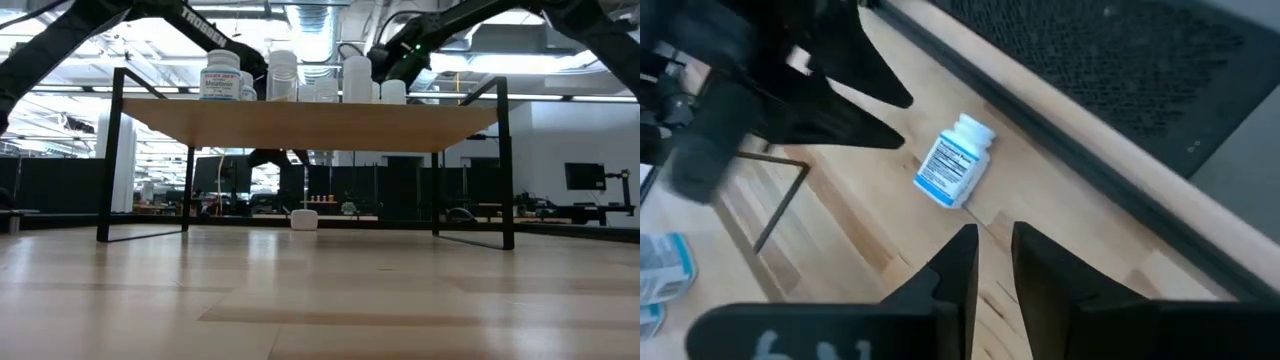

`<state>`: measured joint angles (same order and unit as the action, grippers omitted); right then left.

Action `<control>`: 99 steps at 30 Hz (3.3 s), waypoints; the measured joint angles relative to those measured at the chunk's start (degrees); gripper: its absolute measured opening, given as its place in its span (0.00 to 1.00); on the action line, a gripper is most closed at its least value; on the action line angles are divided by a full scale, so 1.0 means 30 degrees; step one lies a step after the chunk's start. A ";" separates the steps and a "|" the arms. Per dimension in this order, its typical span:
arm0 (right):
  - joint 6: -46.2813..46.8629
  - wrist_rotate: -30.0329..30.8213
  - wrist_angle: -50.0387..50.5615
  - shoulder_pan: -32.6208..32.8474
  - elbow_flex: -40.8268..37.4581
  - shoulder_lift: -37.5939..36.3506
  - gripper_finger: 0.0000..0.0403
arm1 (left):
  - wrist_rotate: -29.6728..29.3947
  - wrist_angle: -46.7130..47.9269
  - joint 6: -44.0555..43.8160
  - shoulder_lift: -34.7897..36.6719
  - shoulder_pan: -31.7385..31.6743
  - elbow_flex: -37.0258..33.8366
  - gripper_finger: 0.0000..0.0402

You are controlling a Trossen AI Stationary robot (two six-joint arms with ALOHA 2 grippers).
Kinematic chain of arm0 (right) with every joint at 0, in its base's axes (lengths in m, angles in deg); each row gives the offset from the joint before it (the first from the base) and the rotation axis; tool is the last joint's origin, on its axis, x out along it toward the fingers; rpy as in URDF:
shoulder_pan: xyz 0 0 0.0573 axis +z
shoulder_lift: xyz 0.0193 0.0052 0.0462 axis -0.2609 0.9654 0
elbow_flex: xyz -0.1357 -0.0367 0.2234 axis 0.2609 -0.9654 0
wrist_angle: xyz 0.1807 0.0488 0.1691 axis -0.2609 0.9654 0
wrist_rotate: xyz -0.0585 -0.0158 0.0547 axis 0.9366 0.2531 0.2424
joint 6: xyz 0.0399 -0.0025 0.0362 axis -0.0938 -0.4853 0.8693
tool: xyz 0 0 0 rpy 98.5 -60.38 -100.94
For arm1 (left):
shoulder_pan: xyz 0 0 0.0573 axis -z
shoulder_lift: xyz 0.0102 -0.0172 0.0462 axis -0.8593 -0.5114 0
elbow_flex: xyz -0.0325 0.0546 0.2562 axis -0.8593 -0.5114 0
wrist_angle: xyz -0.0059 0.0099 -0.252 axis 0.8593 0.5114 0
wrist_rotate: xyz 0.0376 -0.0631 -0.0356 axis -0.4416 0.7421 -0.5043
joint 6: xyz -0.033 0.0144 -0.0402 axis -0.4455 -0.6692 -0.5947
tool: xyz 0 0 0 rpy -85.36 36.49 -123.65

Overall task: Pick and place medicine bottles onto shelf by color
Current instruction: Put the white blue pill bottle on the shelf

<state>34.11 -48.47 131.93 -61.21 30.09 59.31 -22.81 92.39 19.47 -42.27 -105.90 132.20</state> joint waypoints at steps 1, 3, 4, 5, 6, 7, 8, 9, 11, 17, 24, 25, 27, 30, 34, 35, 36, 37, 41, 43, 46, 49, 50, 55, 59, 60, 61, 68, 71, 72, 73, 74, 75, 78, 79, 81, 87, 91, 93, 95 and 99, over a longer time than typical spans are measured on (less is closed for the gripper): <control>-0.0213 0.0001 0.0107 -0.0105 0.0000 -0.0254 0.21 | -0.0714 -0.0009 -0.0254 -0.0035 0.0190 0.0000 0.41; -0.0722 0.0001 0.0208 -0.0292 0.0000 -0.0828 0.21 | -0.2030 -0.0213 -0.0864 -0.0239 0.0578 0.0022 0.43; -0.0963 -0.0006 0.0310 -0.0376 0.0000 -0.1159 0.21 | -0.2364 -0.0062 -0.1136 -0.0326 0.0609 -0.0005 0.45; -0.1134 0.0001 0.0464 -0.0466 0.0000 -0.1493 0.21 | -0.2671 0.0043 -0.1419 -0.0394 0.0709 -0.0022 0.46; -0.1334 0.0016 0.0641 -0.0572 0.0000 -0.1804 0.21 | -0.2818 -0.0224 -0.1668 -0.0516 0.0830 -0.0012 0.47; -0.1533 0.0024 0.0799 -0.0635 0.0000 -0.2123 0.21 | -0.2622 -0.0530 -0.1981 -0.0599 0.0870 0.0020 0.49; -0.1706 0.0045 0.0979 -0.0695 0.0000 -0.2434 0.21 | -0.2249 -0.0446 -0.2450 -0.0679 0.0876 0.0017 0.50; -0.1941 0.0076 0.1126 -0.0714 0.0000 -0.2742 0.21 | -0.2081 -0.0450 -0.2997 -0.0871 0.0921 0.0015 0.52; -0.2390 0.0288 0.1223 -0.0699 0.0000 -0.3378 0.21 | -0.1977 -0.1178 -0.3895 -0.1271 0.1061 0.0015 0.54; -0.3823 0.0606 0.1390 -0.0692 0.0000 -0.4878 0.21 | -0.2639 -0.1229 -0.5508 -0.2496 0.1279 0.0015 0.61; -0.5013 0.1009 0.1760 -0.0806 0.0000 -0.5728 0.21 | -0.4185 -0.0677 -0.6285 -0.3016 0.1444 0.0022 0.64; -0.5162 0.1050 0.1837 -0.0824 0.0000 -0.5772 0.21 | -0.4220 -0.0342 -0.6316 -0.3016 0.1464 0.0022 0.65; -0.5504 0.1313 0.2009 -0.0858 0.0000 -0.5801 0.21 | -0.4464 0.0256 -0.6374 -0.3024 0.1473 0.0022 0.65; -0.5641 0.1421 0.2357 -0.1051 0.0000 -0.5801 0.21 | -0.5259 0.0689 -0.6409 -0.3024 0.1510 0.0022 0.65; -0.6072 0.1422 0.2657 -0.1323 0.0000 -0.5801 0.21 | -0.6477 0.1578 -0.6380 -0.3045 0.1575 0.0029 0.65; -0.6087 0.1434 0.2683 -0.1333 0.0000 -0.5801 0.21 | -0.6816 0.1917 -0.6366 -0.3051 0.1594 0.0029 0.65; -0.6087 0.1437 0.2681 -0.1340 0.0000 -0.5801 0.21 | -0.7136 0.2249 -0.6338 -0.3053 0.1604 0.0029 0.65; -0.6087 0.1437 0.2695 -0.1372 0.0000 -0.5801 0.21 | -0.7417 0.2518 -0.6328 -0.3060 0.1612 0.0029 0.65; -0.6087 0.1429 0.2713 -0.1523 0.0000 -0.5801 0.21 | -0.8012 0.3059 -0.6328 -0.3060 0.1565 0.0029 0.65; -0.6087 0.1429 0.2727 -0.1550 0.0000 -0.5801 0.21 | -0.8086 0.3104 -0.6328 -0.3252 0.1553 -0.0015 0.64; -0.6089 0.1429 0.2784 -0.1539 0.0000 -0.5801 0.21 | -0.7514 0.3561 -0.6319 -0.3966 0.1479 -0.0007 0.63; -0.6094 0.1422 0.3164 -0.1515 0.0000 -0.5794 0.21 | -0.6543 0.3781 -0.6157 -0.4607 0.1458 0.0064 0.60; -0.6087 0.1424 0.3359 -0.1515 0.0000 -0.5794 0.21 | -0.6271 0.3781 -0.6044 -0.4641 0.1421 0.0073 0.59; -0.6079 0.1423 0.3905 -0.1536 0.0000 -0.5794 0.21 | -0.6805 0.4109 -0.5427 -0.4369 0.1447 0.0624 0.53; -0.6079 0.1425 0.4019 -0.1530 0.0000 -0.5794 0.21 | -0.7054 0.4270 -0.4297 -0.4151 0.1280 0.2221 0.51; -0.6082 0.1424 0.4014 -0.1515 0.0000 -0.5794 0.21 | -0.6998 0.4702 -0.3985 -0.3915 0.1211 0.2706 0.51; -0.6080 0.1423 0.4016 -0.1508 0.0000 -0.5794 0.21 | -0.6934 0.5050 -0.3697 -0.3671 0.1159 0.3199 0.51; -0.6103 0.1429 0.3994 -0.1508 0.0000 -0.5786 0.21 | -0.6320 0.5740 -0.1168 -0.2314 0.1094 0.6354 0.51; -0.6682 0.1428 0.3958 -0.1508 0.0000 -0.5786 0.21 | -0.4814 0.6164 0.1191 -0.1349 0.1087 0.7891 0.51; -0.6934 0.1429 0.3953 -0.1520 0.0000 -0.5786 0.21 | -0.4243 0.6347 0.1971 -0.1129 0.1087 0.8304 0.51; -0.7142 0.1425 0.3890 -0.1560 0.0000 -0.5786 0.21 | -0.3679 0.6443 0.2680 -0.0916 0.1087 0.8662 0.51; -0.7306 0.1422 0.3818 -0.1587 0.0000 -0.5786 0.21 | -0.3110 0.6516 0.3289 -0.0631 0.1087 0.8965 0.51; -0.7417 0.1422 0.3718 -0.1624 0.0000 -0.5786 0.21 | -0.2537 0.6593 0.3897 -0.0282 0.1087 0.9217 0.51; -0.7596 0.1408 0.3134 -0.1690 0.0000 -0.5786 0.21 | -0.0649 0.6565 0.6133 0.1097 0.1086 0.9693 0.51; -0.7700 0.1400 0.2921 -0.1696 0.0000 -0.5786 0.21 | -0.0033 0.6565 0.6968 0.1534 0.1080 0.9712 0.51; -0.8103 0.1343 0.2333 -0.1656 0.0000 -0.5786 0.21 | 0.1131 0.6594 0.8521 0.2229 0.1082 0.9707 0.51; -0.8989 0.0760 0.2239 -0.1071 0.0000 -0.5786 0.21 | 0.4768 0.7957 1.1468 0.3963 0.1182 0.9697 0.51; -0.8945 0.0752 0.2239 -0.0744 0.0000 -0.5779 0.21 | 0.7274 1.0261 1.3587 0.4219 0.1377 0.9678 0.51; -0.8935 0.0752 0.2232 -0.0735 0.0000 -0.5786 0.21 | 0.8364 1.1381 1.4278 0.4301 0.1549 0.9678 0.51; -0.8928 0.0733 0.2240 -0.0735 0.0000 -0.5779 0.21 | 0.9068 1.2593 1.4863 0.4342 0.1733 0.9683 0.51; -0.8921 0.0701 0.2260 -0.0801 -0.0007 -0.5862 0.21 | 0.9163 1.4911 1.6200 0.4342 0.2298 0.9675 0.51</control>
<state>7.34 -46.37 138.71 -63.61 30.07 41.72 4.68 137.12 68.07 -29.24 -99.01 161.22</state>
